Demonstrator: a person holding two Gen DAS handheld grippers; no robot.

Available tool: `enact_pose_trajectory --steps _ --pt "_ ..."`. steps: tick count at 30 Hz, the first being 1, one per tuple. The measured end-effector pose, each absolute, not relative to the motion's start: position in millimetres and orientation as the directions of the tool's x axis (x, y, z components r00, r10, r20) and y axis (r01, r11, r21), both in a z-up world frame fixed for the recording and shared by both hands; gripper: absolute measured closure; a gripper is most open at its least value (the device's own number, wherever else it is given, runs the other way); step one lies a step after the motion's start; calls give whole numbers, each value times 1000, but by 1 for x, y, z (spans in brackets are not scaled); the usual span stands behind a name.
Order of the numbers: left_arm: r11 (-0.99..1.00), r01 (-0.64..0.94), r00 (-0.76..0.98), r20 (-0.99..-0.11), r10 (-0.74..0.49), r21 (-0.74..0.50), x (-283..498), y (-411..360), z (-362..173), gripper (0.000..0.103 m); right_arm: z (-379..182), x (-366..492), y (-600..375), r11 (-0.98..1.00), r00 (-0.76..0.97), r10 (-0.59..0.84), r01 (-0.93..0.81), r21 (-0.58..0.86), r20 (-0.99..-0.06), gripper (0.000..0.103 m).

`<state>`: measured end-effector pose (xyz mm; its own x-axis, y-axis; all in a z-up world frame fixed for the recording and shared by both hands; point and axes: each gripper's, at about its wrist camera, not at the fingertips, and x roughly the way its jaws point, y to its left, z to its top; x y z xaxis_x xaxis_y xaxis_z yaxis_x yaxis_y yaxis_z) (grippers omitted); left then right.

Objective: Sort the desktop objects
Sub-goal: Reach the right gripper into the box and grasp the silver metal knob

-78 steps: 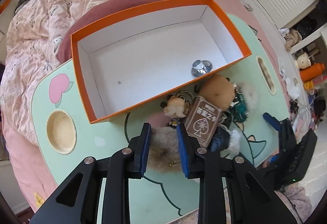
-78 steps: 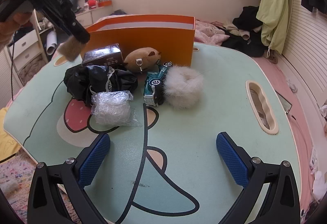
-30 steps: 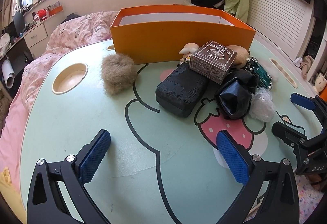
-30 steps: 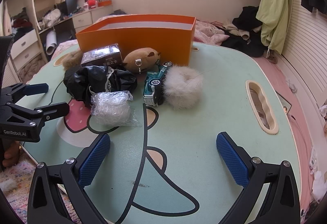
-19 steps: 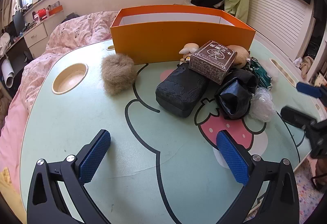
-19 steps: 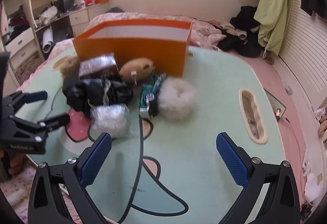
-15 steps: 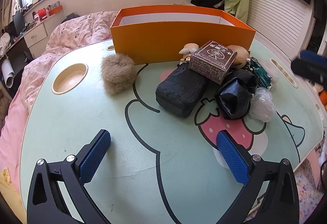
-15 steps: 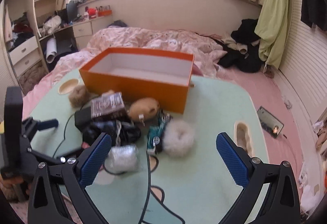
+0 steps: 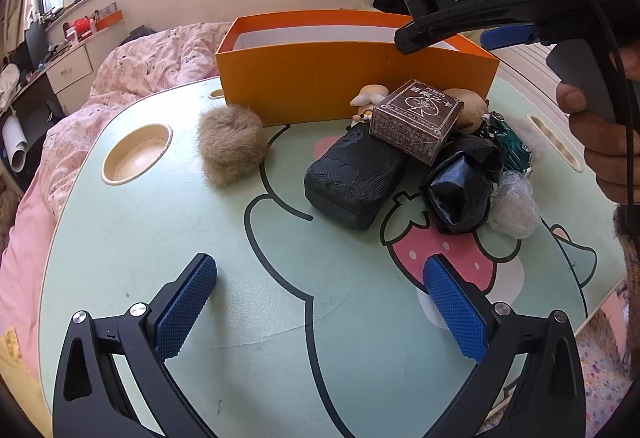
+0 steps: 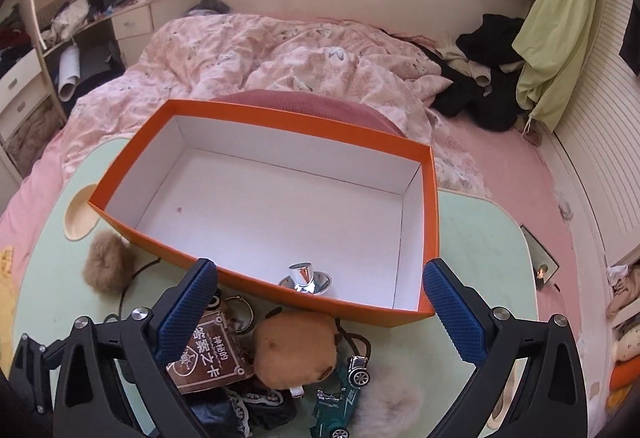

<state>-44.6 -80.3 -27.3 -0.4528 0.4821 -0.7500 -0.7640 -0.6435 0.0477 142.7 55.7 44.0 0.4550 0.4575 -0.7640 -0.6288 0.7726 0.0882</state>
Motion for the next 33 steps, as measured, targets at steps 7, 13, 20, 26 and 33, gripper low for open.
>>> enact_pose_trajectory --steps 7,13,20,26,33 --pt "-638 -768 -450 -750 485 48 -44 -80 -27 0 35 142 57 772 456 435 -633 60 -777 0" --pt "-635 -771 -448 -750 486 48 -44 -81 -26 0 52 135 56 741 438 476 -667 79 -763 0" --pt "-630 -775 -445 -750 489 48 -44 -81 -26 0 76 190 77 647 73 484 -701 301 -872 18" --pt "-626 -779 -441 -750 493 47 -47 -80 -23 0 38 225 100 728 -51 328 -622 287 -943 34" --pt "-622 -782 -440 -750 494 49 -47 -78 -21 0 5 220 112 749 -54 211 -633 196 -976 33"
